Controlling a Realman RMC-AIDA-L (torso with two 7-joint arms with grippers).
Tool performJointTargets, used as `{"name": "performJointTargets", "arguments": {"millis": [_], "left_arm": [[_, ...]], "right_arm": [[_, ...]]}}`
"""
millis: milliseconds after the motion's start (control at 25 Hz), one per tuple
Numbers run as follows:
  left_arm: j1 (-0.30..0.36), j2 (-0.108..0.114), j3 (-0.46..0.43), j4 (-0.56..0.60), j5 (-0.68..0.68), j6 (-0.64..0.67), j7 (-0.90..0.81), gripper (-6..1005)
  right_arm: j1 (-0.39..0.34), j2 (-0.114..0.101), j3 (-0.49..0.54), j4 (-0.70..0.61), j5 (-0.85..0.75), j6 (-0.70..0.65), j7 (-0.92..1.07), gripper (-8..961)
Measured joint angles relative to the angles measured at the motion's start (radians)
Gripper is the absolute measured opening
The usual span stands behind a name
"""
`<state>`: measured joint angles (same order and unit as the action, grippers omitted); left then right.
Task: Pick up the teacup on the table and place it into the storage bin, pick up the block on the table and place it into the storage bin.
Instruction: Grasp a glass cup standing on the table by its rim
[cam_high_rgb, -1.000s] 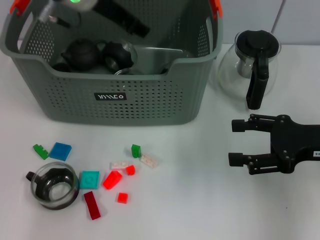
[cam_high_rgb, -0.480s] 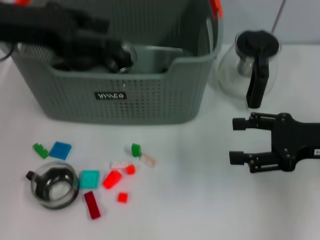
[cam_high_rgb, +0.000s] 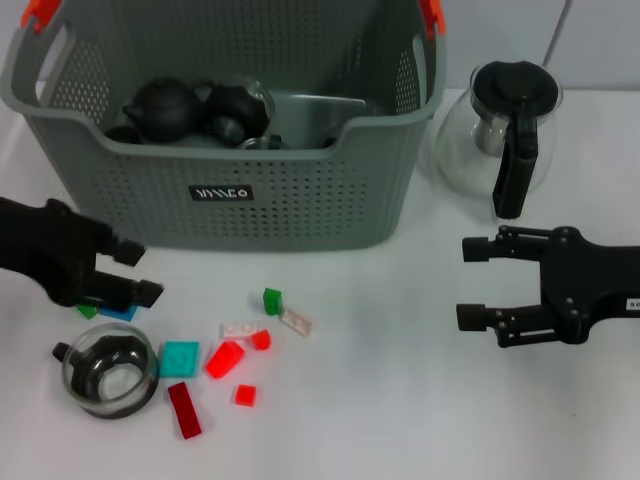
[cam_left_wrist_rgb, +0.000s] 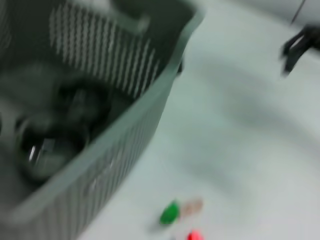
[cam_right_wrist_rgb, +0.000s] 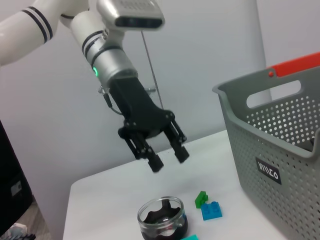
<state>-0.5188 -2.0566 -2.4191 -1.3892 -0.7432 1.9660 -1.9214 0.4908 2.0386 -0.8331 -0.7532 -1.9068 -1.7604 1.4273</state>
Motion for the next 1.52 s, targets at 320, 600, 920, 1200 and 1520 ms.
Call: {"name": "performJointTargets", "arguments": {"millis": [320,600,920,1200,1520], "left_arm": [[-0.016,-0.024,0.157,-0.076,0.226,-0.025,-0.107,584],[-0.018,-0.092,0.264,-0.086,0.406,-0.127,-0.116,584],[-0.023,-0.109,0.354,-0.029,0.510,-0.196,-0.144,585],[-0.035,-0.112,0.357,0.063,0.544,-0.242,-0.151,584],[-0.042,-0.111,0.367,0.122,0.551,-0.291,-0.166,584]], "right_arm": [[-0.001,0.000,-0.001,0.001,0.000,-0.001,0.001,914],[0.000,-0.001,0.001,0.002,0.000,0.001,0.000,915],[-0.001,-0.001,0.003,0.002,0.000,0.001,0.000,915],[-0.001,-0.003,0.003,0.013,0.000,0.001,-0.001,915],[0.000,-0.003,-0.001,0.013,0.000,0.001,-0.001,915]]}}
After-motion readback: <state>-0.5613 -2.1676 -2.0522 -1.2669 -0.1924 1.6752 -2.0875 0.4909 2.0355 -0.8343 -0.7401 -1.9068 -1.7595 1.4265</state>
